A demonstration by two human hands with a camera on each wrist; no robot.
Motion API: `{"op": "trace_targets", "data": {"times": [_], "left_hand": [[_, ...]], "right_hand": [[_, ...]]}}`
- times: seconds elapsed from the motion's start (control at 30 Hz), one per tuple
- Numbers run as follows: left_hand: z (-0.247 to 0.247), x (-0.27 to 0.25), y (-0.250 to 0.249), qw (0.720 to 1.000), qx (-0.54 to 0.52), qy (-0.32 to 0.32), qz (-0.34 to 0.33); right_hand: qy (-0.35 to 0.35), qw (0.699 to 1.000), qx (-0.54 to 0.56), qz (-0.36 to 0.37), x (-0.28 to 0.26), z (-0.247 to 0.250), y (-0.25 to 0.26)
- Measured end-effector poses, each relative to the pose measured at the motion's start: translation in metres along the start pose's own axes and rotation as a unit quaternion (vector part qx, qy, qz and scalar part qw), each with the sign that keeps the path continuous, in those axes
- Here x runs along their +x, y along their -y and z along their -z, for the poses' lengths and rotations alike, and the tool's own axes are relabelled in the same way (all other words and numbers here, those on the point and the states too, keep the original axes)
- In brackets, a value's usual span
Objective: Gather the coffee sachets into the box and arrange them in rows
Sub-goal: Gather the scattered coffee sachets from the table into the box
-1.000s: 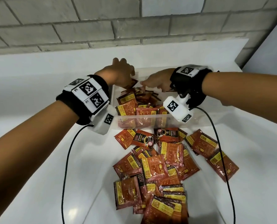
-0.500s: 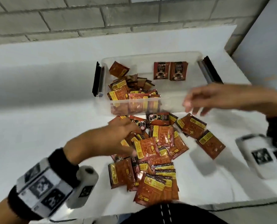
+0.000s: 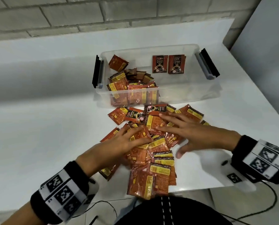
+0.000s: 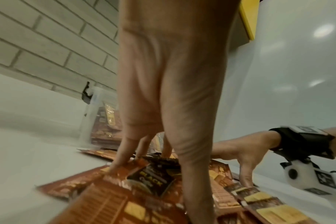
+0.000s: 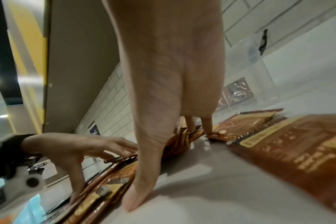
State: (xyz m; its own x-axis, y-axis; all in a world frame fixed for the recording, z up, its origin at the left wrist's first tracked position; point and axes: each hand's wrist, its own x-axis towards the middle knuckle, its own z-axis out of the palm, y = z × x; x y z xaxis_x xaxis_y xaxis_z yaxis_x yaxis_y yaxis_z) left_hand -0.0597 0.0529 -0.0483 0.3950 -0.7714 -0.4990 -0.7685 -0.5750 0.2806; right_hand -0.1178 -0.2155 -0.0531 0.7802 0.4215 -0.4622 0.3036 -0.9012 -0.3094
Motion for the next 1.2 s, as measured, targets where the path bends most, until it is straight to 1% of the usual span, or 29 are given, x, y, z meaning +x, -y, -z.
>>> {"op": "trace_targets", "data": {"times": [0.07, 0.1, 0.13, 0.17, 0.2, 0.3, 0.37, 0.47, 0.53, 0.57, 0.6, 0.63, 0.67, 0.73, 0.8, 0.87, 0.97, 1.03, 1.1, 1.2], "left_hand": [[0.001, -0.002, 0.008, 0.999, -0.010, -0.028, -0.016], [0.003, -0.003, 0.012, 0.999, -0.020, -0.043, -0.024], [0.004, -0.005, 0.014, 0.997, -0.034, -0.060, -0.027], [0.005, -0.005, 0.016, 0.995, -0.049, -0.082, -0.028], [0.007, -0.006, 0.017, 0.992, -0.062, -0.109, -0.029], [0.007, -0.007, 0.017, 0.975, -0.105, -0.194, -0.030], [0.006, -0.005, 0.018, 0.959, -0.136, -0.248, -0.024], [0.012, -0.001, 0.022, 0.925, -0.216, -0.313, -0.005], [0.021, -0.002, 0.024, 0.904, -0.254, -0.342, 0.011], [0.025, -0.003, 0.025, 0.893, -0.276, -0.354, 0.023], [0.030, -0.005, 0.026, 0.879, -0.306, -0.363, 0.037], [0.037, -0.007, 0.027, 0.861, -0.344, -0.371, 0.052], [0.043, -0.010, 0.027, 0.837, -0.391, -0.376, 0.068], [0.060, -0.014, 0.027, 0.789, -0.471, -0.381, 0.102], [0.078, -0.017, 0.029, 0.756, -0.524, -0.374, 0.119], [0.099, -0.018, 0.034, 0.735, -0.557, -0.365, 0.127], [0.134, -0.015, 0.046, 0.715, -0.581, -0.365, 0.136], [0.157, -0.009, 0.053, 0.711, -0.583, -0.368, 0.141], [0.175, -0.001, 0.057, 0.717, -0.570, -0.373, 0.148], [0.195, 0.014, 0.067, 0.742, -0.536, -0.373, 0.153]], "right_hand": [[-0.026, 0.999, -0.020, 0.002, 0.004, 0.000, -0.005], [-0.058, 0.998, -0.033, 0.013, 0.004, 0.000, -0.005], [-0.091, 0.994, -0.053, 0.037, 0.005, 0.000, -0.005], [-0.111, 0.989, -0.073, 0.061, 0.005, -0.002, -0.008], [-0.126, 0.986, -0.081, 0.068, 0.005, -0.004, -0.010], [-0.195, 0.970, -0.126, 0.075, 0.003, -0.007, -0.011], [-0.249, 0.954, -0.146, 0.082, 0.001, -0.008, -0.012], [-0.306, 0.943, -0.111, 0.075, -0.002, -0.002, -0.014], [-0.332, 0.939, -0.057, 0.065, -0.004, 0.006, -0.010], [-0.337, 0.940, -0.014, 0.053, -0.005, 0.011, -0.009], [-0.335, 0.940, 0.051, 0.030, -0.008, 0.018, -0.006], [-0.319, 0.939, 0.130, 0.005, -0.011, 0.025, -0.005], [-0.302, 0.933, 0.196, -0.014, -0.014, 0.033, -0.004], [-0.292, 0.918, 0.267, -0.036, -0.017, 0.052, -0.004], [-0.280, 0.890, 0.357, -0.041, -0.011, 0.073, -0.005], [-0.261, 0.852, 0.451, -0.049, 0.000, 0.096, -0.008], [-0.248, 0.805, 0.535, -0.062, 0.024, 0.134, -0.013], [-0.225, 0.787, 0.571, -0.066, 0.043, 0.155, -0.016], [-0.187, 0.783, 0.587, -0.090, 0.063, 0.171, -0.016], [-0.129, 0.779, 0.598, -0.140, 0.097, 0.184, -0.014]]}}
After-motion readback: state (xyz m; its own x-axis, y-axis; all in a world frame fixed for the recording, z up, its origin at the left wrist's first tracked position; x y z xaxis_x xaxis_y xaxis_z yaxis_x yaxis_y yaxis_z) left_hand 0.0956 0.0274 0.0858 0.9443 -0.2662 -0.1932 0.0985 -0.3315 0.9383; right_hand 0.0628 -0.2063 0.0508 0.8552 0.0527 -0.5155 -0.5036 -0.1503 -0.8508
